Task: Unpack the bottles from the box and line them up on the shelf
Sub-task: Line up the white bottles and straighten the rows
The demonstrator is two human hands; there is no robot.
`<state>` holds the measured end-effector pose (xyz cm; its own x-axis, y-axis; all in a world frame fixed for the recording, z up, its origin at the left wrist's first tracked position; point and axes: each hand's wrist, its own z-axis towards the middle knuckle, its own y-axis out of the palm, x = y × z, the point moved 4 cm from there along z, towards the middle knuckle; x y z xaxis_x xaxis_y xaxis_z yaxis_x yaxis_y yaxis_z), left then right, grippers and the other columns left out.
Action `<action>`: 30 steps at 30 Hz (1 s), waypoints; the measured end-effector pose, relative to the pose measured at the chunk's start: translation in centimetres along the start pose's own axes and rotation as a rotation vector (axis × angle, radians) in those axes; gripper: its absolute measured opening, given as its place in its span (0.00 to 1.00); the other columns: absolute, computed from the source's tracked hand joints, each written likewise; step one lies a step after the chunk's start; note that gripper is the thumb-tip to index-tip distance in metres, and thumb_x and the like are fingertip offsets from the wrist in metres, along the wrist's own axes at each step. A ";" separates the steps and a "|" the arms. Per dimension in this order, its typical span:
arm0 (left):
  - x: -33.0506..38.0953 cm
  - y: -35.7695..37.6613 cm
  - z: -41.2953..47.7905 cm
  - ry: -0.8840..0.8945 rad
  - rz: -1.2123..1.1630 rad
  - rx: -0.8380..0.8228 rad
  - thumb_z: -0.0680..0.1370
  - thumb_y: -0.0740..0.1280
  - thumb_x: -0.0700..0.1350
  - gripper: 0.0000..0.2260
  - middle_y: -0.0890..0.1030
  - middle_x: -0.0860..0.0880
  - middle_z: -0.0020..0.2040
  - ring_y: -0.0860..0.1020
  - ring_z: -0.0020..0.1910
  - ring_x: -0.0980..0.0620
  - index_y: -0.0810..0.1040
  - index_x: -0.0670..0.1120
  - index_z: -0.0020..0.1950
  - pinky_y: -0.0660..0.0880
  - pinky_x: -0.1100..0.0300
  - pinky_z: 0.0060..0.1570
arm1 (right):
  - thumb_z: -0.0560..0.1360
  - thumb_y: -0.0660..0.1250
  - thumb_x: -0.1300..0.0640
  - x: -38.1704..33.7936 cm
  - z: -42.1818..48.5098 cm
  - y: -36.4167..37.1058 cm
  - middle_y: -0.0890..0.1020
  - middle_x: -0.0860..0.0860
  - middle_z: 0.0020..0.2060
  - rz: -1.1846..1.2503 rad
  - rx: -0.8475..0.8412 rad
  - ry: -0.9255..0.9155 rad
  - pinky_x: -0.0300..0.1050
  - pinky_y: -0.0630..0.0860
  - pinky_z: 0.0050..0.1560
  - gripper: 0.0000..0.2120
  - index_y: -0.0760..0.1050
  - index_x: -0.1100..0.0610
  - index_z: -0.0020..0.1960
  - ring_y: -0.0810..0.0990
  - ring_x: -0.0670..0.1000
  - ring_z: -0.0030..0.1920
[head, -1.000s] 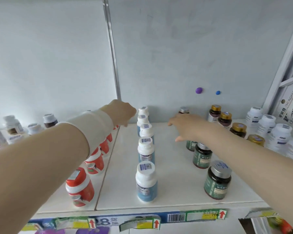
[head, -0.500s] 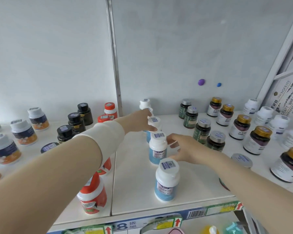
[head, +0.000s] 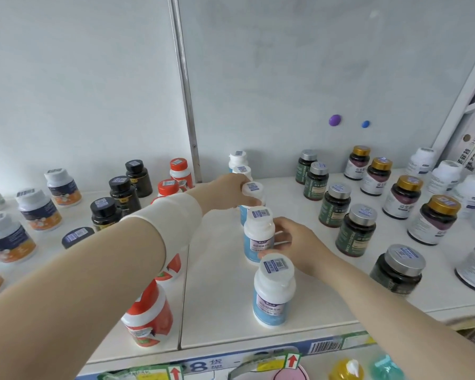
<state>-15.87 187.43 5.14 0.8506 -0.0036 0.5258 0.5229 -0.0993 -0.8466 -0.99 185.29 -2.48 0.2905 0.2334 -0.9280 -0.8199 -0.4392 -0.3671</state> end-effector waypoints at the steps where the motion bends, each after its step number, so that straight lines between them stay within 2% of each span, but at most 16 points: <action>1: 0.0 -0.1 -0.1 -0.007 -0.029 -0.008 0.75 0.69 0.49 0.21 0.77 0.44 0.61 0.77 0.50 0.47 0.72 0.42 0.65 0.75 0.58 0.55 | 0.64 0.77 0.62 0.1 0.0 0.0 0.81 0.46 0.47 -0.005 0.008 -0.002 0.46 0.79 0.54 0.20 0.72 0.43 0.46 0.81 0.51 0.51; 6: -0.5 -0.7 -0.2 -0.023 -0.073 -0.035 0.74 0.70 0.47 0.21 0.77 0.46 0.61 0.79 0.55 0.46 0.72 0.42 0.65 0.76 0.60 0.54 | 0.64 0.77 0.61 0.0 -0.2 0.0 0.80 0.44 0.44 -0.010 0.018 -0.026 0.41 0.79 0.51 0.20 0.72 0.43 0.46 0.81 0.50 0.49; 8: -0.8 -1.0 -0.3 -0.023 -0.080 -0.032 0.74 0.70 0.46 0.21 0.78 0.46 0.61 0.79 0.53 0.47 0.73 0.43 0.65 0.75 0.62 0.52 | 0.64 0.77 0.61 -0.1 -0.2 0.2 0.80 0.44 0.45 -0.008 0.009 -0.032 0.39 0.79 0.50 0.21 0.72 0.43 0.46 0.81 0.49 0.49; 14: -1.2 -1.2 -0.6 -0.012 -0.102 -0.026 0.75 0.70 0.46 0.20 0.78 0.47 0.61 0.78 0.51 0.50 0.73 0.44 0.65 0.76 0.61 0.54 | 0.64 0.77 0.62 0.0 -0.3 0.4 0.81 0.46 0.45 0.024 0.009 -0.035 0.43 0.79 0.52 0.21 0.73 0.43 0.46 0.82 0.52 0.50; 19: -1.2 -1.1 -0.7 -0.023 -0.098 -0.030 0.74 0.70 0.46 0.21 0.77 0.47 0.63 0.79 0.57 0.47 0.72 0.44 0.66 0.76 0.57 0.58 | 0.63 0.78 0.60 0.1 -0.3 0.3 0.81 0.45 0.46 0.000 -0.003 -0.035 0.44 0.79 0.54 0.20 0.72 0.42 0.45 0.82 0.52 0.51; 24: -1.2 -1.0 -0.7 -0.028 -0.113 -0.029 0.74 0.70 0.45 0.22 0.77 0.47 0.63 0.78 0.58 0.47 0.72 0.44 0.67 0.76 0.58 0.58 | 0.65 0.77 0.61 -0.1 -0.4 0.3 0.80 0.43 0.44 -0.006 -0.006 -0.031 0.33 0.77 0.45 0.20 0.71 0.43 0.45 0.81 0.48 0.48; 30: -1.2 -0.8 -0.7 -0.044 -0.115 -0.020 0.75 0.70 0.46 0.23 0.77 0.47 0.64 0.78 0.59 0.47 0.71 0.45 0.68 0.76 0.57 0.59 | 0.65 0.77 0.61 0.1 -0.5 0.4 0.80 0.44 0.43 -0.012 -0.003 -0.030 0.30 0.76 0.41 0.20 0.72 0.43 0.45 0.81 0.48 0.46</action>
<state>-17.38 186.82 5.21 0.7868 0.0527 0.6149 0.6164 -0.1160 -0.7788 -1.07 184.72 -2.76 0.2851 0.2646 -0.9213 -0.8150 -0.4390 -0.3783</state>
